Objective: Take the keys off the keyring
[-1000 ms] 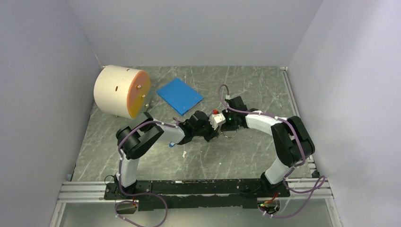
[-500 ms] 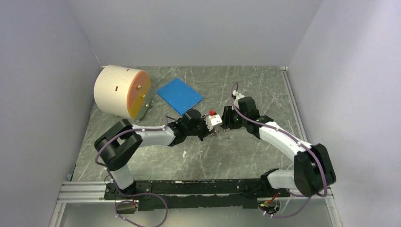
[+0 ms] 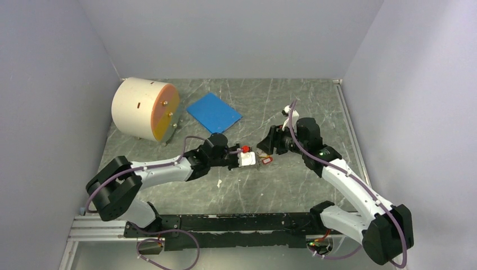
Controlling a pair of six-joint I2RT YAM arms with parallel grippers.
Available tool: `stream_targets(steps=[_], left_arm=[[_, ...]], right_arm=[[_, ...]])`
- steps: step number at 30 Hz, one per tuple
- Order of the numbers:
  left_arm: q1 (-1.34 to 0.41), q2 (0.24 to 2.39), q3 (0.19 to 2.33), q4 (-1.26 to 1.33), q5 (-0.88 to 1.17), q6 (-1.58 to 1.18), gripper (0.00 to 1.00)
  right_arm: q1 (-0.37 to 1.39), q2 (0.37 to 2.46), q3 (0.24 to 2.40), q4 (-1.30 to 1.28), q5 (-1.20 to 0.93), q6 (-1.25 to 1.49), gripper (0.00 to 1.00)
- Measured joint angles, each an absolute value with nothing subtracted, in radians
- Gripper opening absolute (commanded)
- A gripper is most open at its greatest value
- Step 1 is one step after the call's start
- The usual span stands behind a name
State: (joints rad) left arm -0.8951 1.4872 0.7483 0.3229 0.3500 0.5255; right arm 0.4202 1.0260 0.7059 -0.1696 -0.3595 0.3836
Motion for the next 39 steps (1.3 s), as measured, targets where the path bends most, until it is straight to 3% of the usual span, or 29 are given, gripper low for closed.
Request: stream_targets(steps=[8, 22, 39], left_arm=[[-0.953, 1.377, 0.698, 0.331, 0.364, 0.695, 0.02], [-0.973, 1.335, 0.588, 0.491, 0.342, 0.741, 0.03], [-0.979, 1.326, 0.525, 0.571, 0.334, 0.739, 0.02]], right_arm=[[0.42, 1.017, 0.723, -0.25, -0.511, 0.333, 0.61], [0.419, 1.135, 0.783, -0.309, -0.764, 0.255, 0.54], [0.419, 1.277, 0.783, -0.31, -0.811, 0.204, 0.39]])
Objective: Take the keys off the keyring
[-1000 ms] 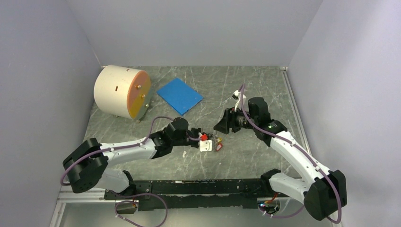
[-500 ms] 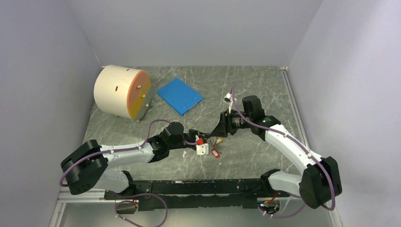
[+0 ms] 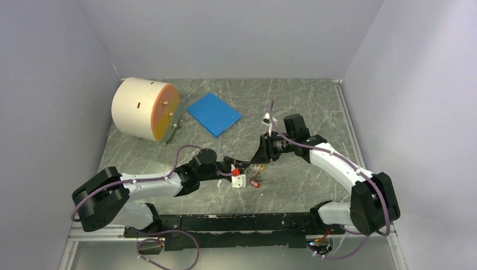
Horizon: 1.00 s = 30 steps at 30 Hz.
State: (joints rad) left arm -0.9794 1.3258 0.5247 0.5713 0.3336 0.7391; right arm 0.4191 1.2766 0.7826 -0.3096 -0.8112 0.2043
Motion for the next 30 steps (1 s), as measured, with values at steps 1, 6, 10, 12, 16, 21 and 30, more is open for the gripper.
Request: stream_targets(steps=[1, 6, 10, 12, 16, 21, 30], left_arm=[[-0.98, 1.326, 0.521, 0.575, 0.333, 0.739, 0.03], [-0.981, 1.327, 0.501, 0.618, 0.32, 0.739, 0.03], [-0.982, 1.349, 0.493, 0.656, 0.304, 0.739, 0.03], [-0.982, 1.364, 0.491, 0.677, 0.295, 0.739, 0.03], [-0.978, 1.385, 0.48, 0.722, 0.29, 0.737, 0.03], [-0.963, 1.389, 0.472, 0.751, 0.304, 0.718, 0.03], [-0.923, 1.383, 0.472, 0.707, 0.381, 0.691, 0.02]], right_arm=[[0.418, 1.281, 0.783, -0.307, -0.82, 0.202, 0.37], [0.416, 1.294, 0.783, -0.289, -0.86, 0.199, 0.29], [0.416, 1.308, 0.783, -0.279, -0.894, 0.198, 0.29], [0.417, 1.316, 0.783, -0.276, -0.902, 0.195, 0.29], [0.415, 1.322, 0.783, -0.266, -0.902, 0.189, 0.3], [0.416, 1.328, 0.783, -0.252, -0.902, 0.184, 0.3], [0.434, 1.336, 0.783, -0.266, -0.879, 0.159, 0.34]])
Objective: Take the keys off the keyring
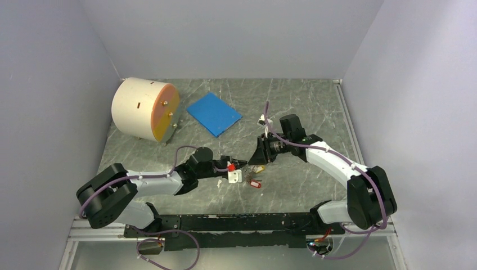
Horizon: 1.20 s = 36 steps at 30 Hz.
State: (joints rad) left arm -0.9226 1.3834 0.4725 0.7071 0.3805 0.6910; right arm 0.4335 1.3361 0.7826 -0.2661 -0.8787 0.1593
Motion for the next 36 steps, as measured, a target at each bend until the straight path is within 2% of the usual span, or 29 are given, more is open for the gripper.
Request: stream_targets(steps=[16, 23, 28, 32, 36], left_arm=[[-0.777, 1.334, 0.54, 0.569, 0.611, 0.609, 0.03], [-0.767, 1.326, 0.552, 0.508, 0.652, 0.609, 0.03], [-0.766, 1.325, 0.553, 0.485, 0.685, 0.612, 0.03], [-0.766, 1.323, 0.572, 0.425, 0.719, 0.624, 0.03], [-0.766, 1.316, 0.591, 0.384, 0.741, 0.632, 0.03]], right_arm=[[0.466, 1.299, 0.723, -0.203, -0.812, 0.118, 0.4], [0.466, 1.117, 0.656, -0.101, -0.723, 0.143, 0.53], [0.466, 1.054, 0.629, -0.052, -0.71, 0.161, 0.57], [0.467, 1.103, 0.633, -0.044, -0.769, 0.125, 0.56], [0.476, 1.147, 0.633, -0.045, -0.822, 0.072, 0.49]])
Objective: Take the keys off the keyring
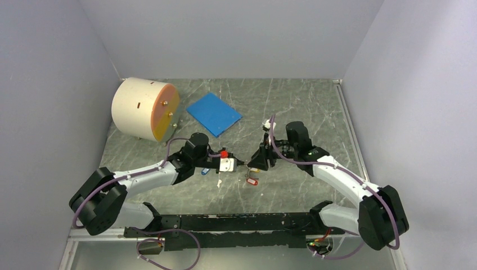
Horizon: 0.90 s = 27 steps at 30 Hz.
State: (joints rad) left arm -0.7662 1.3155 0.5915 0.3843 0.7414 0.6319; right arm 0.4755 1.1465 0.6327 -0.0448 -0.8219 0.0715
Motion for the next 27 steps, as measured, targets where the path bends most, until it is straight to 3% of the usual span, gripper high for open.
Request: stream_targets(steps=[10, 16, 27], left_arm=[[-0.766, 1.308, 0.624, 0.305, 0.784, 0.635, 0.03], [-0.766, 1.306, 0.624, 0.292, 0.806, 0.625, 0.02], [-0.767, 1.306, 0.636, 0.266, 0.823, 0.605, 0.03]], right_arm=[[0.544, 1.103, 0.554, 0.045, -0.835, -0.078, 0.52], [0.574, 1.098, 0.533, 0.083, -0.82, -0.138, 0.38], [0.594, 1.098, 0.531, 0.083, -0.784, -0.186, 0.29]])
